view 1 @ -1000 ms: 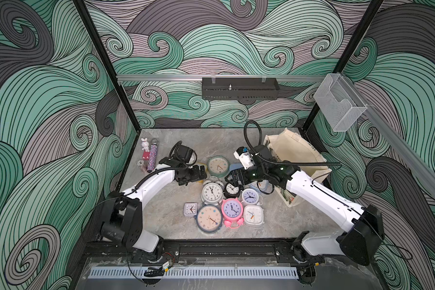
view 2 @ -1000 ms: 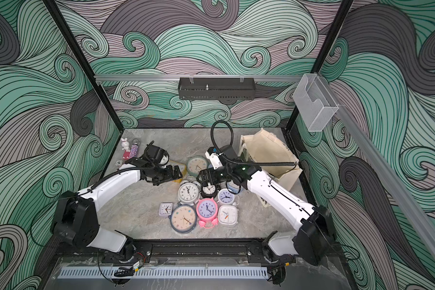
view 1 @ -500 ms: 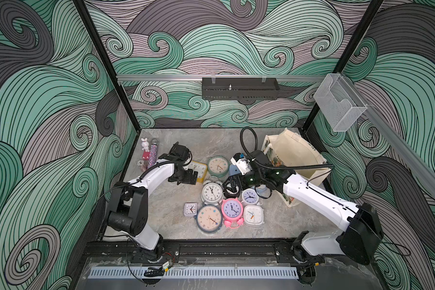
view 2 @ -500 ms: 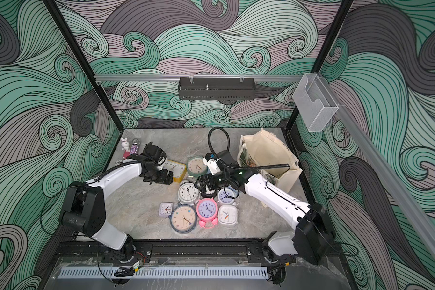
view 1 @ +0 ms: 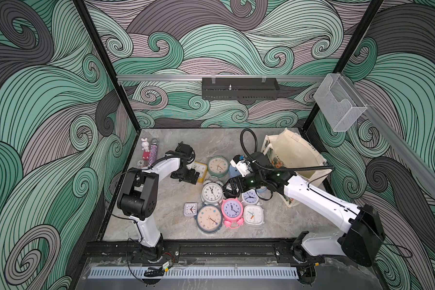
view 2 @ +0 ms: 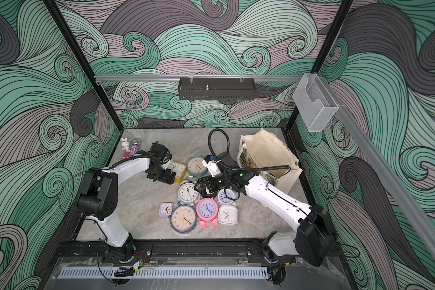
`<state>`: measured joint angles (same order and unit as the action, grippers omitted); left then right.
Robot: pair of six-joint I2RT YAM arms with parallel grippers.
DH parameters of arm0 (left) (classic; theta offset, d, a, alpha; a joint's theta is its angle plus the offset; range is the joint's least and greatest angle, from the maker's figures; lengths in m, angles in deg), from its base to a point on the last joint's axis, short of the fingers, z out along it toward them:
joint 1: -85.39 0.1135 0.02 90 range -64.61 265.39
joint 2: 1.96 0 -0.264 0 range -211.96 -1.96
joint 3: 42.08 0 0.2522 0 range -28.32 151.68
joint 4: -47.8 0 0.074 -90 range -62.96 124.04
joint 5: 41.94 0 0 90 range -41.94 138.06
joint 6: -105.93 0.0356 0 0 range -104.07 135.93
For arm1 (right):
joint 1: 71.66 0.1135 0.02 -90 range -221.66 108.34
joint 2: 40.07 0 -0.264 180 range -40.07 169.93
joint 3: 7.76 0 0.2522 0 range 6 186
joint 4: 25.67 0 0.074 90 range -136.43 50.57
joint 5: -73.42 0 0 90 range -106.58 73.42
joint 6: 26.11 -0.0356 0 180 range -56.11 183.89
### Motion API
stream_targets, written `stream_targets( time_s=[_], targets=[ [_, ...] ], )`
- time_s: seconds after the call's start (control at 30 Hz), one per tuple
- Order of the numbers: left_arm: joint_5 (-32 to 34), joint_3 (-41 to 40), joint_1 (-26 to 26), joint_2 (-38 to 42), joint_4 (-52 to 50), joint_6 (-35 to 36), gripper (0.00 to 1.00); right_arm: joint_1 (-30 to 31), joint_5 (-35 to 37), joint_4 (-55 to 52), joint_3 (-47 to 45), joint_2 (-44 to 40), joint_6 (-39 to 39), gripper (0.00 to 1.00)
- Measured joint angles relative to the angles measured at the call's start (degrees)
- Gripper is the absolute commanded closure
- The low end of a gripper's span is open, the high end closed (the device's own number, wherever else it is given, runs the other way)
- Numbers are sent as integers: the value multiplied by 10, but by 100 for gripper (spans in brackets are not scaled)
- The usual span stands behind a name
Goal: Put the alarm clock into the canvas bag
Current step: Pick up the alarm from the center of the board.
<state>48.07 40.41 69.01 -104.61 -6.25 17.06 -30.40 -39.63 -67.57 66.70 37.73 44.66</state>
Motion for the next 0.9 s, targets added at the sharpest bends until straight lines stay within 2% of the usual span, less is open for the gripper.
stream_targets(
  time_s=[0.27, 0.53, 0.9],
  targets=[
    [7, 24, 0, -46, 8, 4, 1, 0, 1, -5, 0, 0, 8, 0],
    [9, 28, 0, -59, 17, -5, 2, 0, 1, -13, 0, 6, 9, 0],
    [8, 40, 0, -69, 30, -16, 12, 0, 0, -18, 1, 14, 10, 0]
  ],
)
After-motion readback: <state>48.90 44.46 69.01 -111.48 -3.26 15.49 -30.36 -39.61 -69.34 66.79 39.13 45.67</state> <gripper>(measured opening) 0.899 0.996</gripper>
